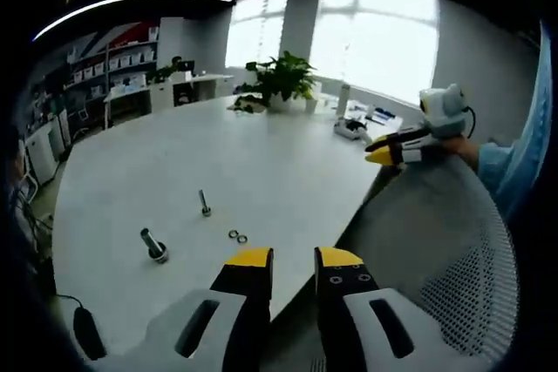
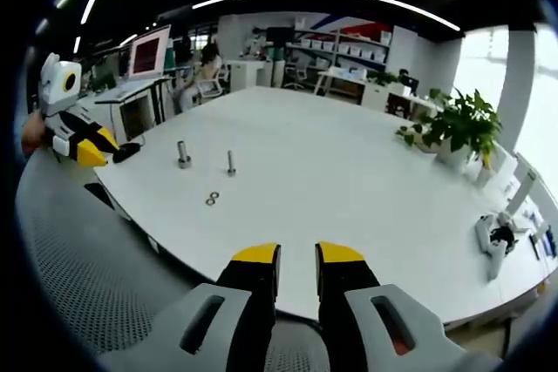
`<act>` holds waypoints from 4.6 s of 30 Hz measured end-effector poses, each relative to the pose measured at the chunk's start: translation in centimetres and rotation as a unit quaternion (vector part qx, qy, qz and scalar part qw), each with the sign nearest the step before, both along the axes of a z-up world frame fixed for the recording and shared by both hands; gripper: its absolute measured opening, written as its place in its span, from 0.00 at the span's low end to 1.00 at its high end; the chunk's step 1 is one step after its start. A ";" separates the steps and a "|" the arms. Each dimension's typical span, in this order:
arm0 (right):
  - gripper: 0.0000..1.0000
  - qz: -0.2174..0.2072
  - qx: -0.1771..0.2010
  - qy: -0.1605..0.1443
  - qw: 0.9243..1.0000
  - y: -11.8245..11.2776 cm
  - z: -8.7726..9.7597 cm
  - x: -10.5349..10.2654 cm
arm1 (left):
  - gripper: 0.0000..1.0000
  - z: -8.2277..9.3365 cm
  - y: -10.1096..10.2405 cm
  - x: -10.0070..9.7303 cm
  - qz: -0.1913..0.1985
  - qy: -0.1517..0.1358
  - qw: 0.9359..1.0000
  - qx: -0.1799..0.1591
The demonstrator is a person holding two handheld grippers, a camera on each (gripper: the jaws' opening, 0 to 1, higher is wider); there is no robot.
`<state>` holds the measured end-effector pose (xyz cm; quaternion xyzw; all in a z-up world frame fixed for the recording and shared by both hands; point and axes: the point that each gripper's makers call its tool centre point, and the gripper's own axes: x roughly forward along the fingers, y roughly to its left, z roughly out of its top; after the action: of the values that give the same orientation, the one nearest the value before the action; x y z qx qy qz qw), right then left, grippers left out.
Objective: Place the washer onto the threaded stud by aligning its center hole with the stud, sliding it down to the base, and recovering from edge contact or off-axis alignment until the washer reaches the visible bottom stop.
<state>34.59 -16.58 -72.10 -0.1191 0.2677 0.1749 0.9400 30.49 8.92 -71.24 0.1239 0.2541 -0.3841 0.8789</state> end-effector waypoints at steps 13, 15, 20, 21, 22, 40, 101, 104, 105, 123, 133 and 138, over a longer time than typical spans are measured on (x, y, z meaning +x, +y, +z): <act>0.21 0.051 -0.034 0.052 0.997 0.9 -1.7 -1.0 | 0.15 -1.4 -0.4 -0.9 0.021 0.064 0.995 -0.079; 0.20 0.056 -0.041 0.053 0.996 1.0 -1.7 -1.1 | 0.14 -1.4 -0.4 -0.9 0.021 0.066 0.994 -0.082; 0.20 0.095 -0.061 0.080 0.990 1.3 -2.2 -1.7 | 0.14 -1.2 -0.1 -0.5 0.033 0.060 0.994 -0.086; 0.21 0.108 -0.062 0.081 0.989 1.5 -2.1 -1.6 | 0.14 -1.2 0.0 -0.3 0.037 0.059 0.994 -0.085; 0.21 0.113 -0.062 0.089 0.988 1.5 -2.1 -1.6 | 0.14 -1.1 0.1 -0.2 0.040 0.059 0.994 -0.086; 0.24 0.352 -0.154 0.172 0.907 9.0 -4.0 4.5 | 0.01 -0.3 3.9 2.0 0.116 0.059 0.982 -0.136; 0.14 0.451 -0.188 0.173 0.855 21.0 -15.4 9.1 | 0.05 -1.7 2.9 1.4 0.090 0.105 0.983 -0.122; 0.14 0.449 -0.189 0.170 0.857 20.9 -15.2 9.1 | 0.05 -1.7 2.9 1.4 0.091 0.104 0.983 -0.122; 0.14 0.447 -0.186 0.169 0.858 21.1 -14.9 9.2 | 0.05 -1.7 3.0 1.4 0.091 0.104 0.983 -0.122; 0.14 0.431 -0.164 0.102 0.882 23.1 -8.6 13.1 | 0.05 -1.6 3.0 1.5 0.090 0.104 0.983 -0.122; 0.14 0.397 -0.190 0.079 0.894 22.6 -7.7 16.5 | 0.05 -1.7 3.0 1.5 0.092 0.104 0.983 -0.122; 0.14 0.392 -0.191 0.075 0.897 23.1 -7.8 17.4 | 0.06 -1.7 3.1 1.4 0.093 0.105 0.983 -0.121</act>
<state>52.02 6.52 -79.86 -0.3779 0.2977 0.4830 0.7316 31.92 11.99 -72.97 -0.0486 0.3071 -0.3399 0.8876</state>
